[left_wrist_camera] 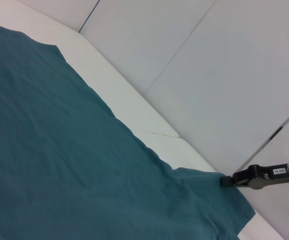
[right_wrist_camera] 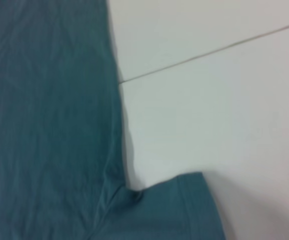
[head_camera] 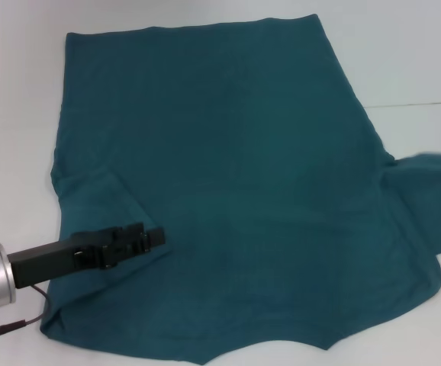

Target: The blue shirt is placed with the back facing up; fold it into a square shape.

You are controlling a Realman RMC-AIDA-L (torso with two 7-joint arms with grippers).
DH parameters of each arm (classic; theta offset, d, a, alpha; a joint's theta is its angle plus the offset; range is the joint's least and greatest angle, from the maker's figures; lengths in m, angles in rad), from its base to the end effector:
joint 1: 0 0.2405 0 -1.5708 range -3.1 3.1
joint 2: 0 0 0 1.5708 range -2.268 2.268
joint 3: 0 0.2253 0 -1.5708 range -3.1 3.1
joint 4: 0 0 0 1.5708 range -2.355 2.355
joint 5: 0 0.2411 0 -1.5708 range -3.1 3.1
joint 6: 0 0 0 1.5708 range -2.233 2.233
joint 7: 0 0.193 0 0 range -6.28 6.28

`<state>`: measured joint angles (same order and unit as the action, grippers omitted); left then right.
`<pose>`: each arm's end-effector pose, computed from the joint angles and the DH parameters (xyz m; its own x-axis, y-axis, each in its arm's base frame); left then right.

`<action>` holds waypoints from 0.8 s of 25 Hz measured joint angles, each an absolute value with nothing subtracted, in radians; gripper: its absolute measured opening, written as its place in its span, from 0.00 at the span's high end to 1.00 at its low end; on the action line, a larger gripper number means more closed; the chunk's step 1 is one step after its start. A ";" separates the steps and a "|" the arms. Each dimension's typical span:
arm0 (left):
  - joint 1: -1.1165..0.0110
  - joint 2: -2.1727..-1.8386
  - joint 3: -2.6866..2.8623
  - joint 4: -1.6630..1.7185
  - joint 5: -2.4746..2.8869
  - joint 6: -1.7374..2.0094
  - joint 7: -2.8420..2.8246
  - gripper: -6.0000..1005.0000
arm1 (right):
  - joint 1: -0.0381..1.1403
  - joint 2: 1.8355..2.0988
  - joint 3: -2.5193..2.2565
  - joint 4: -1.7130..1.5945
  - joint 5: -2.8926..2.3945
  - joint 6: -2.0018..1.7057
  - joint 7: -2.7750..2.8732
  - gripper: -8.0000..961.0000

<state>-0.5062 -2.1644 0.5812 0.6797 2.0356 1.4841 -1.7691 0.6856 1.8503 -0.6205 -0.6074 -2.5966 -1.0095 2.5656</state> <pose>-0.2457 0.3601 -0.0404 0.4623 0.6582 0.5942 0.7966 -0.6027 0.0478 0.3670 0.4505 0.0949 0.1828 -0.8108 -0.5561 -0.8942 0.0979 -0.4367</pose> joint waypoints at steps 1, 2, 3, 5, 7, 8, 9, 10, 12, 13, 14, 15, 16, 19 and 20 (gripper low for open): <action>-0.506 -2.164 0.581 0.681 2.036 1.484 -1.771 0.40 | 0.687 1.850 -0.621 -0.613 -2.600 -1.009 2.569 0.97; -0.505 -2.164 0.581 0.682 2.036 1.484 -1.773 0.40 | 0.689 1.849 -0.620 -0.617 -2.602 -1.009 2.571 0.97; -0.505 -2.164 0.581 0.682 2.036 1.484 -1.773 0.40 | 0.693 1.847 -0.621 -0.620 -2.602 -1.010 2.572 0.97; -0.505 -2.164 0.581 0.682 2.036 1.483 -1.773 0.40 | 0.706 1.842 -0.621 -0.622 -2.605 -1.017 2.572 0.97; -0.505 -2.164 0.581 0.681 2.036 1.483 -1.774 0.40 | 0.721 1.838 -0.621 -0.622 -2.614 -1.025 2.572 0.97; -0.504 -2.164 0.581 0.681 2.036 1.483 -1.774 0.40 | 0.729 1.836 -0.622 -0.622 -2.624 -1.029 2.572 0.97; -0.504 -2.164 0.581 0.680 2.036 1.483 -1.774 0.40 | 0.738 1.835 -0.622 -0.622 -2.636 -1.031 2.572 0.97; -0.503 -2.164 0.581 0.680 2.036 1.483 -1.774 0.40 | 0.753 1.831 -0.622 -0.623 -2.653 -1.033 2.572 0.97; -0.502 -2.164 0.581 0.679 2.036 1.483 -1.775 0.40 | 0.759 1.830 -0.622 -0.626 -2.659 -1.034 2.572 0.97; -0.501 -2.164 0.581 0.679 2.036 1.483 -1.775 0.40 | 0.765 1.829 -0.622 -0.629 -2.662 -1.035 2.572 0.97; -0.501 -2.164 0.581 0.679 2.036 1.483 -1.775 0.40 | 0.769 1.829 -0.622 -0.635 -2.664 -1.036 2.572 0.97; -0.501 -2.164 0.581 0.679 2.036 1.483 -1.775 0.40 | 0.776 1.828 -0.619 -0.647 -2.666 -1.042 2.573 0.97; -0.501 -2.164 0.581 0.679 2.036 1.483 -1.775 0.40 | 0.779 1.827 -0.617 -0.654 -2.666 -1.049 2.573 0.97; -0.501 -2.164 0.581 0.679 2.036 1.483 -1.775 0.40 | 0.785 1.827 -0.615 -0.661 -2.662 -1.069 2.574 0.96; -0.501 -2.164 0.581 0.679 2.036 1.483 -1.775 0.40 | 0.788 1.828 -0.615 -0.662 -2.661 -1.078 2.574 0.96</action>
